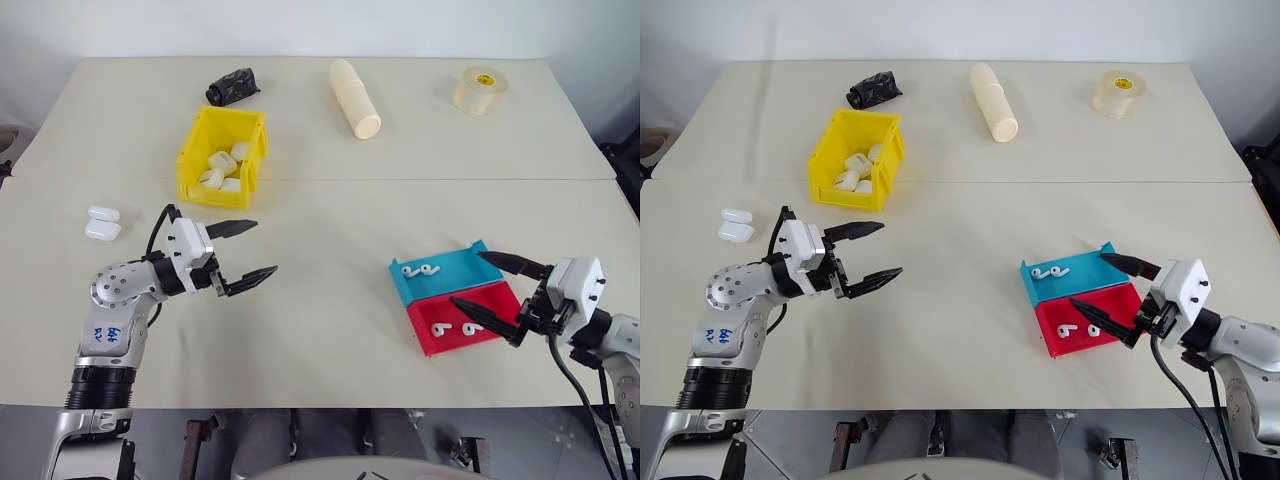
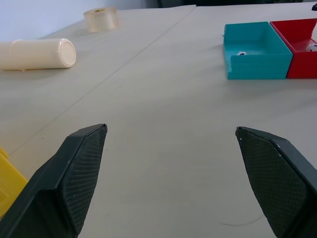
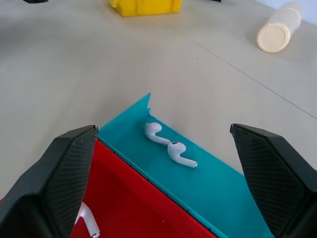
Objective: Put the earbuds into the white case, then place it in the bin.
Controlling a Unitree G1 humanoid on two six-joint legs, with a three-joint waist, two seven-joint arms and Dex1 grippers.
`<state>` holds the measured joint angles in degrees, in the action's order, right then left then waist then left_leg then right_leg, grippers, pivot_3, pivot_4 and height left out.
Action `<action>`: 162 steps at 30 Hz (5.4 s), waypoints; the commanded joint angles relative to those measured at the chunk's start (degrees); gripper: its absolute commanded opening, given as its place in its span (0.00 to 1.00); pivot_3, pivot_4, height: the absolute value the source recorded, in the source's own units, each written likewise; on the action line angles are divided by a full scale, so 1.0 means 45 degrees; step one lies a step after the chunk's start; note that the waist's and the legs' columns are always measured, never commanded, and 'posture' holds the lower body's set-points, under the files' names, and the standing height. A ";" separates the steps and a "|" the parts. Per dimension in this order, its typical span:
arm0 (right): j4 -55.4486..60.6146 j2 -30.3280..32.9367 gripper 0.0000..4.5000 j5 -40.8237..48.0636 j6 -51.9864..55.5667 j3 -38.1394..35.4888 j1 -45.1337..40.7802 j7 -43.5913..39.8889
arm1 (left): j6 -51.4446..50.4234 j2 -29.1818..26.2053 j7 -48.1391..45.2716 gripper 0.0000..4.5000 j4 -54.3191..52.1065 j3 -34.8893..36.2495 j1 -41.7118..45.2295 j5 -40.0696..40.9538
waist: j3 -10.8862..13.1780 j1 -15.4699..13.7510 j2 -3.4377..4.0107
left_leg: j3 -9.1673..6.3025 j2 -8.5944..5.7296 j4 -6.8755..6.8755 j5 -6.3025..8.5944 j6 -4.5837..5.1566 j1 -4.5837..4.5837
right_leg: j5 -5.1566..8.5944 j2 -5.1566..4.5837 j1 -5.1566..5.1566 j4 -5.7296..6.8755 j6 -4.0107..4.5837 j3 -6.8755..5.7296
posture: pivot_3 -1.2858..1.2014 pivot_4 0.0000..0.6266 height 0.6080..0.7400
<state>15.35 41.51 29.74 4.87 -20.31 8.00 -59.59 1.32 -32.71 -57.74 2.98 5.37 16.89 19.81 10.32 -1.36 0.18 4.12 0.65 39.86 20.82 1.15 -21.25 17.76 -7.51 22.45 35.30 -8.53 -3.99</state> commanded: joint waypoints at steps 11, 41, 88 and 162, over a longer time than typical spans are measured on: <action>-0.0503 -0.0121 1.00 0.0066 -0.0848 0.0471 -0.0596 -0.0826 | -0.0071 -0.0154 0.0659 0.98 -0.0396 0.0795 -0.0525 0.0122 | 0.0000 0.0013 0.0000 | -0.0002 0.0004 0.0004 0.0000 0.0000 0.0001 | 0.0000 0.0000 0.0000 0.0004 0.0000 -0.0001 | 0.52 0.24 1.00; -0.0394 -0.1894 1.00 0.0700 -0.1647 0.3484 -0.2937 -0.2077 | -0.7932 -0.0404 0.9148 0.98 -0.4085 0.7175 -0.5161 0.1965 | -0.0033 0.0132 -0.0079 | -0.0088 0.0033 0.0024 0.0036 -0.0009 0.0008 | 0.0015 -0.0040 -0.0028 0.0031 0.0030 -0.0048 | 0.52 0.24 1.00; 0.0374 -0.1397 1.00 0.0444 -0.1173 0.3288 -0.2208 -0.1106 | -0.7496 -0.5388 0.1893 0.65 1.4999 -0.2811 0.9970 -0.6129 | 0.0000 0.0314 -0.0153 | 0.0159 0.0012 0.0043 0.0044 -0.0021 0.0022 | 0.0024 -0.0007 0.0044 0.0114 0.0045 -0.0133 | 0.52 0.24 1.00; 0.4133 0.8336 1.00 -0.1733 0.6561 0.2030 0.0090 -0.0432 | 0.2070 0.3827 -0.2741 0.62 -0.1701 -0.3063 -0.0445 0.1841 | -0.0065 -0.0022 -0.0041 | -0.0077 0.0018 0.0094 0.0073 0.0047 -0.0004 | 0.0005 -0.0082 -0.0068 -0.0007 0.0017 -0.0231 | 0.52 0.24 1.00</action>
<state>33.81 77.86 23.68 34.54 -13.57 10.43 -61.62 10.03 -16.03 -70.74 -2.78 -7.91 14.58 27.93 10.03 -1.46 -0.01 3.78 0.73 40.29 21.14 1.36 -21.26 17.78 -7.88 22.13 35.24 -8.47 -5.03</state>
